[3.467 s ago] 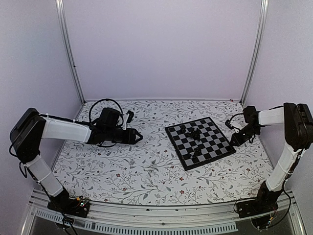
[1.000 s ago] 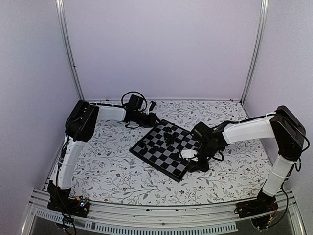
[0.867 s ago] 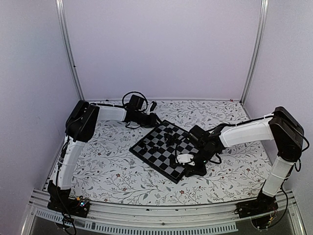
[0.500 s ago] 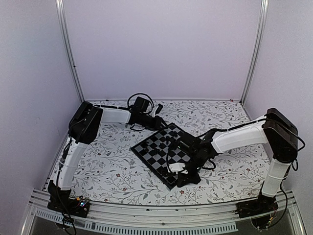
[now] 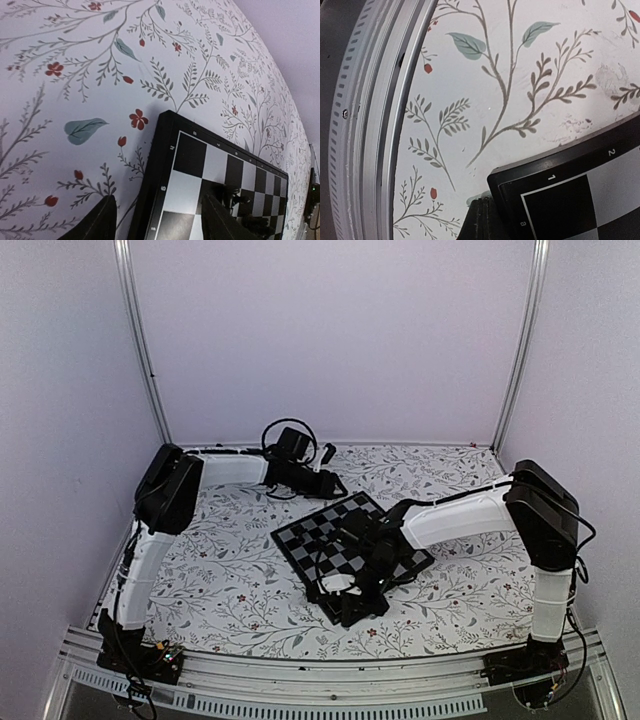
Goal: Set up the chess pieces on the board
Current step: Adjust the chessboard at the center of the board.
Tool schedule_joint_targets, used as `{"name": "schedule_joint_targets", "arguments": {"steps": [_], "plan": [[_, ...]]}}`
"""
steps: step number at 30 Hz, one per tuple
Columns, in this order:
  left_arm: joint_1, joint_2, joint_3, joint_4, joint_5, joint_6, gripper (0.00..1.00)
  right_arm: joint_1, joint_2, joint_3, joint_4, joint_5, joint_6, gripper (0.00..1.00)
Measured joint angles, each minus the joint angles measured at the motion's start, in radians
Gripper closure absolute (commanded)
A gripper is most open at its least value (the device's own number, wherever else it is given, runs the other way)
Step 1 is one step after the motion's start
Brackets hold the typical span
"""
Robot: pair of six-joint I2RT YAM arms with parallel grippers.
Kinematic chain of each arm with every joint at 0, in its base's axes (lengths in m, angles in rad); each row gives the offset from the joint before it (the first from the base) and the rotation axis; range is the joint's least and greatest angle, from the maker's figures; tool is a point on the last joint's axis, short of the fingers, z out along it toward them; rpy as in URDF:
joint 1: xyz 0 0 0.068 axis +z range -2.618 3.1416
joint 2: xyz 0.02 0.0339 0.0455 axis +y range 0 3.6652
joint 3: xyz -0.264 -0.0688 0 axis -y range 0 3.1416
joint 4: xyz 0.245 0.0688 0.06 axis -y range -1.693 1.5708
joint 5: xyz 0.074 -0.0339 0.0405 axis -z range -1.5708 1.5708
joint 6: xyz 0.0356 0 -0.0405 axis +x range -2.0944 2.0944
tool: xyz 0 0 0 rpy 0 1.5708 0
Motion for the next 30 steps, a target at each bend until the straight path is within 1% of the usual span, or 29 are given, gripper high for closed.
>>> {"name": "schedule_joint_targets", "arguments": {"steps": [2,7,8,13,22,28,30], "plan": [[0.011,-0.069,-0.043,-0.022,-0.049,0.011,0.40,0.002,0.027,0.039,-0.003,-0.005,0.001,1.00],[0.042,-0.316,-0.187,-0.029,-0.174,0.031,0.40,0.004,0.092,0.135,-0.004,-0.004,0.011,1.00],[0.047,-0.381,-0.222,-0.024,-0.200,0.034,0.40,0.004,0.104,0.154,-0.003,-0.004,0.013,1.00],[0.063,-0.605,-0.354,0.014,-0.285,0.039,0.40,0.004,0.146,0.220,0.011,0.015,0.015,1.00],[0.063,-0.838,-0.649,0.029,-0.357,0.019,0.41,0.002,0.206,0.322,0.031,0.053,0.022,1.00],[0.063,-0.967,-0.786,0.030,-0.396,-0.009,0.41,-0.001,0.247,0.389,0.032,0.068,0.031,1.00],[0.063,-1.009,-0.816,0.029,-0.413,-0.013,0.41,-0.003,0.253,0.401,0.032,0.067,0.033,0.97]]}}
